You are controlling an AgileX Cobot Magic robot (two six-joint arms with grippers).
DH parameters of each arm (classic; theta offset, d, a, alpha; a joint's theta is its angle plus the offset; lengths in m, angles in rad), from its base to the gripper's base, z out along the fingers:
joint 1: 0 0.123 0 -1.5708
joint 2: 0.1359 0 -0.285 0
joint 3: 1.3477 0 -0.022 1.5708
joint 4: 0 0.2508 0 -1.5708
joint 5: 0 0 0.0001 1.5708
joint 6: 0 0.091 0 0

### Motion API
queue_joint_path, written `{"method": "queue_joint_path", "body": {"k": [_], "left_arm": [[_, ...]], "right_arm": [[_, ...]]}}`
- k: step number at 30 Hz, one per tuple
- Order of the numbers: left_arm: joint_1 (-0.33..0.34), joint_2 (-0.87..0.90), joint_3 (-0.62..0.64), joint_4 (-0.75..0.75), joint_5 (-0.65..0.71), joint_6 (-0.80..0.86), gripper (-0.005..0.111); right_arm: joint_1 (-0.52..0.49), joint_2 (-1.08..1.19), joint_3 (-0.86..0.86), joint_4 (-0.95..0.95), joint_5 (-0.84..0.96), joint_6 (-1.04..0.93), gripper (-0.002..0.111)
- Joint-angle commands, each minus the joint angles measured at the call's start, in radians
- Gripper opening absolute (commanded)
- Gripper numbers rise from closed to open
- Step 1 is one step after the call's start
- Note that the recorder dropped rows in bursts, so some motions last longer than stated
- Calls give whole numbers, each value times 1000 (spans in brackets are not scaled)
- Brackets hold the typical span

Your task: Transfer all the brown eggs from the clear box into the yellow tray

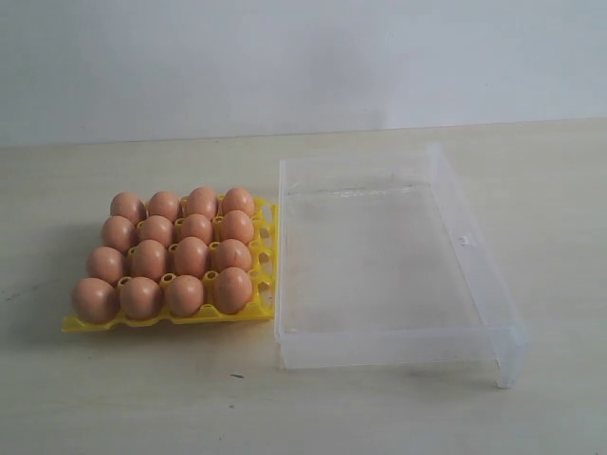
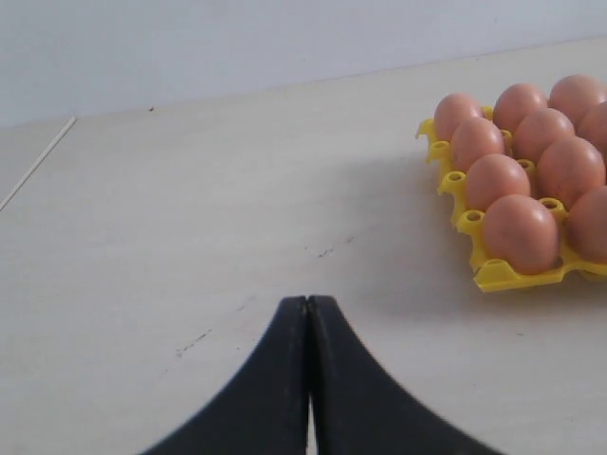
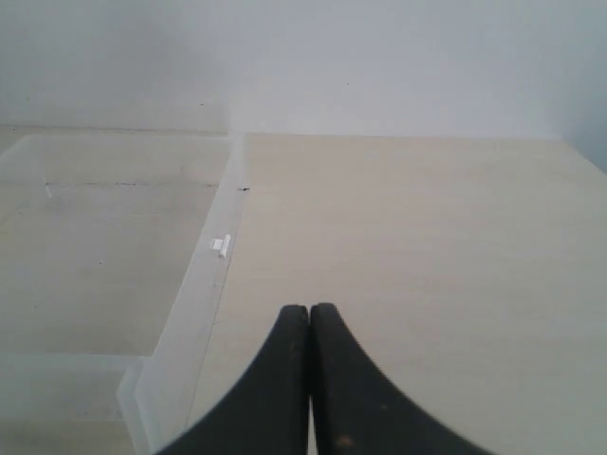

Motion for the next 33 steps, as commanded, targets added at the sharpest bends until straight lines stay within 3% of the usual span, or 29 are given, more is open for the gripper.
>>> {"method": "queue_joint_path", "body": {"k": [1, 33], "left_arm": [[-6, 1, -4, -2, -9, -5, 0], [-6, 1, -4, -2, -9, -5, 0]], "right_arm": [[2, -7, 4, -5, -5, -18, 0], [-38, -7, 4, -5, -5, -21, 0]]}}
